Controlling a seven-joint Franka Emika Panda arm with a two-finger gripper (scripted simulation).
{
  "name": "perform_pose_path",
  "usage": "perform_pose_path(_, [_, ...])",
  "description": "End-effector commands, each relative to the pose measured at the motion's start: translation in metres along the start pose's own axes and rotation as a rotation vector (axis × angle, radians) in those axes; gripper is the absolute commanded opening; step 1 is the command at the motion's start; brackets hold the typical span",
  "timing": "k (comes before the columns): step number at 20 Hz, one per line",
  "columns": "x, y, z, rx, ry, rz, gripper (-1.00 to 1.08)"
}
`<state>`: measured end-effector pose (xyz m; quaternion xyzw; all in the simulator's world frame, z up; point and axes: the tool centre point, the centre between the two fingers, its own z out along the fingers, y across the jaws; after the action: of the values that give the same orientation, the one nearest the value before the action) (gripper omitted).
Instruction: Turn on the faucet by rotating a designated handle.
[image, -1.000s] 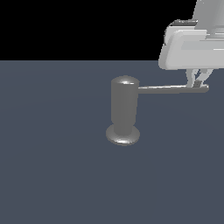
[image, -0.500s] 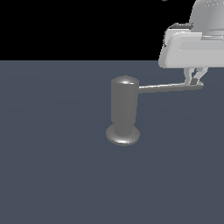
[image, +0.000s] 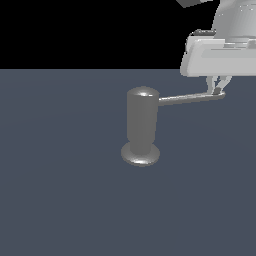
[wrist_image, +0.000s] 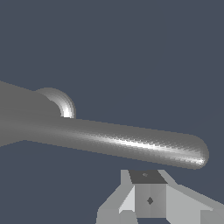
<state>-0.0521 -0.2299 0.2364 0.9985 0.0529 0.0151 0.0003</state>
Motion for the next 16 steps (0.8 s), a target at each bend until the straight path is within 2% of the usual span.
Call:
perform_pose_path(1, [-0.010, 0.023, 0.015, 0.001, -0.028, 0.038, -1.00])
perform_pose_path(3, [-0.008, 0.025, 0.015, 0.001, -0.029, 0.039, -1.00])
perform_pose_path(4, [0.008, 0.001, 0.000, 0.003, 0.000, -0.007, -1.00])
perform_pose_path(16, [0.048, 0.000, 0.005, 0.002, -0.007, 0.005, -1.00])
